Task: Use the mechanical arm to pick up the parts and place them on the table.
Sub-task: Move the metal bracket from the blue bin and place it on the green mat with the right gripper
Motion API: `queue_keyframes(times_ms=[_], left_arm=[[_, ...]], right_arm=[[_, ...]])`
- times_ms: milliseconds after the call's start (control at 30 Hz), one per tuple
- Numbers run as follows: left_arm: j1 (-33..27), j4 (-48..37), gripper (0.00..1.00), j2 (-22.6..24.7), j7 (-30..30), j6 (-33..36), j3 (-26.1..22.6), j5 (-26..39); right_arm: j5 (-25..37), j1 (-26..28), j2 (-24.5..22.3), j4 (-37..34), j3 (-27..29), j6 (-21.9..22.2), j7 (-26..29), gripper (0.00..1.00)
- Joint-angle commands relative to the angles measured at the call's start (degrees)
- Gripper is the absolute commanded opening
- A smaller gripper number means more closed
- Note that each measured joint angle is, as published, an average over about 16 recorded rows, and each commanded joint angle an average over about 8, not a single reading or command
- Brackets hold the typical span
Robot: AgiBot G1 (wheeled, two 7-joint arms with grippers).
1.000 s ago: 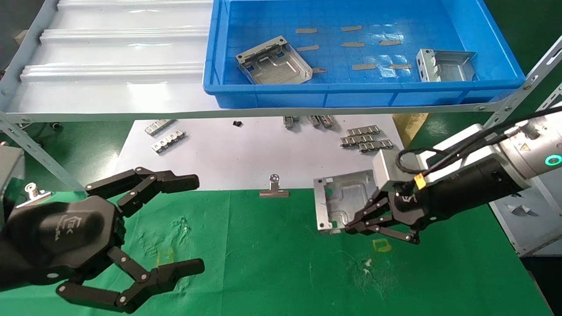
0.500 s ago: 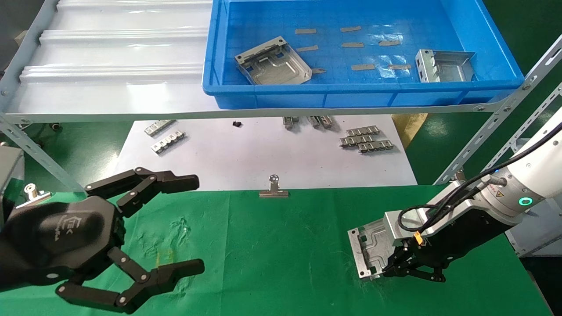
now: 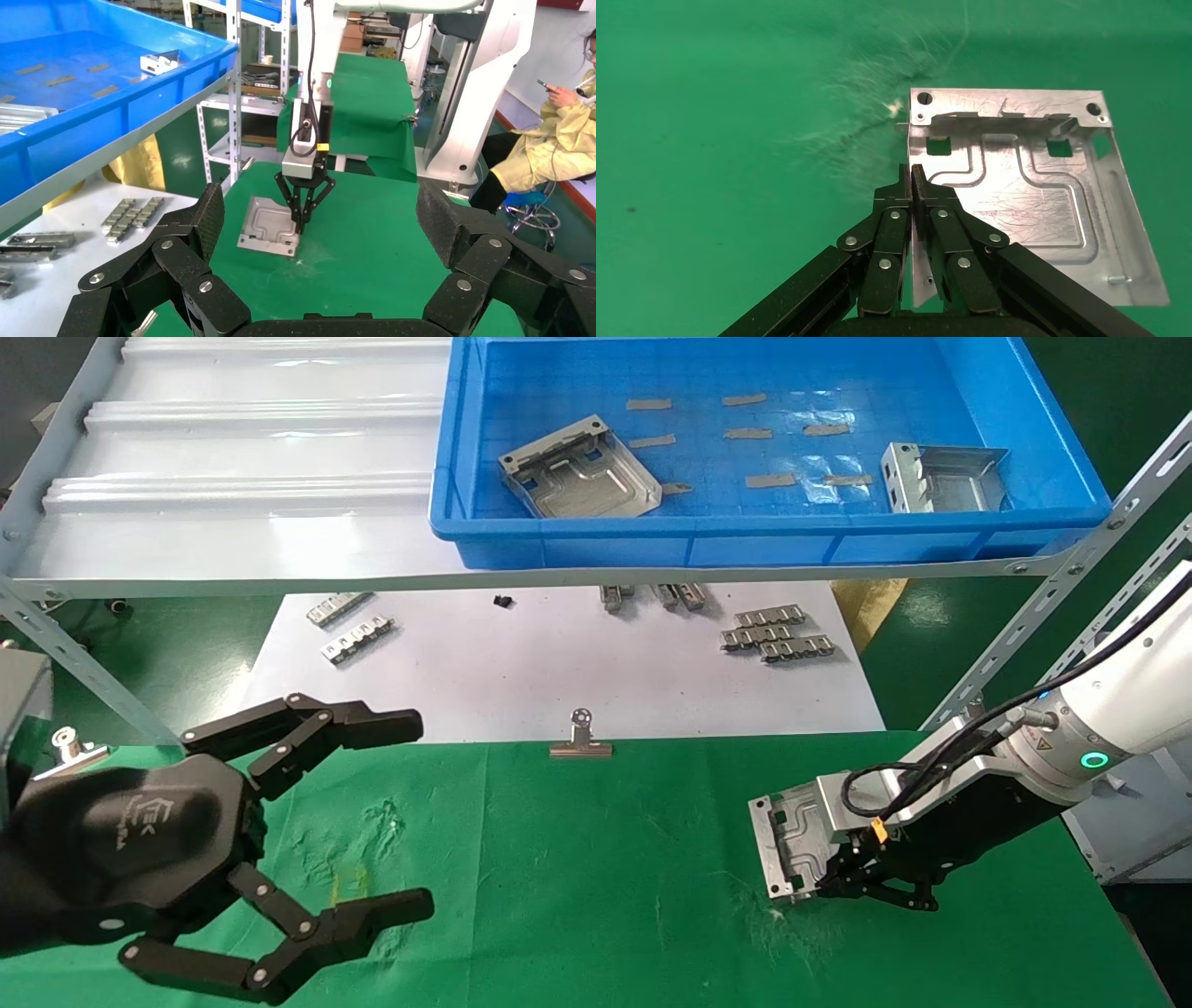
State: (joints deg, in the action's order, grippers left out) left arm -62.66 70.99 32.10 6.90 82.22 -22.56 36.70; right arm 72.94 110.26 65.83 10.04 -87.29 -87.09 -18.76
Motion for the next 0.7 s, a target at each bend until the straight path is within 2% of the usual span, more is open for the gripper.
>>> queue_keyframes(times_ms=[33, 200, 267, 300, 500, 700], left_arm=[[0.0, 0.0, 1.0, 0.0, 0.0, 0.0, 0.0, 0.0], [0.0, 0.0, 1.0, 0.0, 0.0, 0.0, 0.0, 0.0], [0.0, 0.0, 1.0, 0.0, 0.0, 0.0, 0.0, 0.0], [0.0, 0.0, 1.0, 0.0, 0.0, 0.0, 0.0, 0.0], [0.0, 0.0, 1.0, 0.0, 0.0, 0.0, 0.0, 0.0], [0.0, 0.0, 1.0, 0.0, 0.0, 0.0, 0.0, 0.0]], right_arm=[[-0.1, -0.49, 0.46, -1.32, 0.08, 0.62, -0.87, 0.17], [0.85, -0.68, 1.64, -3.2, -0.54, 1.1, -2.13, 0.8], [1.37, -0.62, 2.1, -3.79, -0.87, 1.31, -2.45, 0.97], [1.62, -0.59, 2.31, -4.07, -1.04, 1.42, -2.55, 1.0], [2.37, -0.07, 3.15, -5.43, -1.52, 1.44, -2.84, 1.0], [-0.67, 1.68, 2.1, -5.86, 0.5, -1.46, -3.7, 1.0]])
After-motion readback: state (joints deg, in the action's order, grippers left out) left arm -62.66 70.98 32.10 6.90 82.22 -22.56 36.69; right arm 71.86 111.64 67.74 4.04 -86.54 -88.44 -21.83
